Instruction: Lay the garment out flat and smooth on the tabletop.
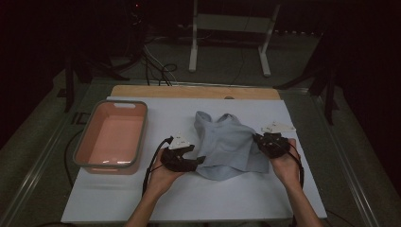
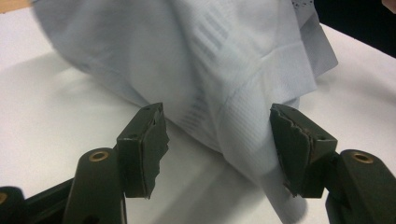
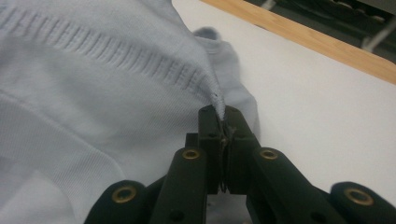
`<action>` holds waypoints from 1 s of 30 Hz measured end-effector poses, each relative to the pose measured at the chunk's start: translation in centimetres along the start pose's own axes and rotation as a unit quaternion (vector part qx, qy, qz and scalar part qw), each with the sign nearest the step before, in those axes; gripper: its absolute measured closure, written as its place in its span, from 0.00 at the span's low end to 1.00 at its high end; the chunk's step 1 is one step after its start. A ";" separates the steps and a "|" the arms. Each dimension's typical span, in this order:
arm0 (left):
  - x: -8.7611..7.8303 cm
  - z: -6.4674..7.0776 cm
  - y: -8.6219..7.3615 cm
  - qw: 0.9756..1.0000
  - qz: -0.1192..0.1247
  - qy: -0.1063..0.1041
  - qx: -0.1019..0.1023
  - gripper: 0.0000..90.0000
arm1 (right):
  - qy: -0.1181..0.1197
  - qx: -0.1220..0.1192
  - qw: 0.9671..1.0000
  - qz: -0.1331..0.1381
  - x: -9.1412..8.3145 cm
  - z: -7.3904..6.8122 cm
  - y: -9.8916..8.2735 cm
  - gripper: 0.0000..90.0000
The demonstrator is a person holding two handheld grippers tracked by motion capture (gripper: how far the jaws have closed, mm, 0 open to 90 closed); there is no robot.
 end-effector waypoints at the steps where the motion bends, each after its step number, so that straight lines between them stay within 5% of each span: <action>1: 0.0 0.0 0.0 1.000 0.001 0.000 0.000 0.42 | -0.002 0.005 1.000 -0.001 0.0 0.4 -0.1 0.97; 14: 0.8 0.8 -0.1 1.000 -0.014 -0.007 0.012 0.47 | -0.028 0.039 0.999 -0.005 -0.4 2.9 -0.8 0.97; 22: 1.8 2.3 -0.1 0.998 -0.036 -0.035 0.041 0.83 | -0.029 0.047 0.998 -0.003 -0.6 3.4 -1.0 0.97; 27: 2.0 2.6 0.1 0.998 -0.033 -0.046 0.042 0.94 | -0.025 0.041 0.999 -0.002 -0.7 2.7 -1.0 0.92; 30: 2.2 2.9 0.1 0.997 -0.032 -0.049 0.041 0.94 | -0.022 0.036 0.999 0.003 -1.0 2.0 -0.7 0.77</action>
Point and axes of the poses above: each handheld gripper's, and its own axes: x roughly forward along the jaws, y roughly out of its top, z roughly to its right, the point moved 9 cm from there along x, roughly forward along the jaws, and after that the axes turned 12 degrees about -y, right-handed, at the moved point
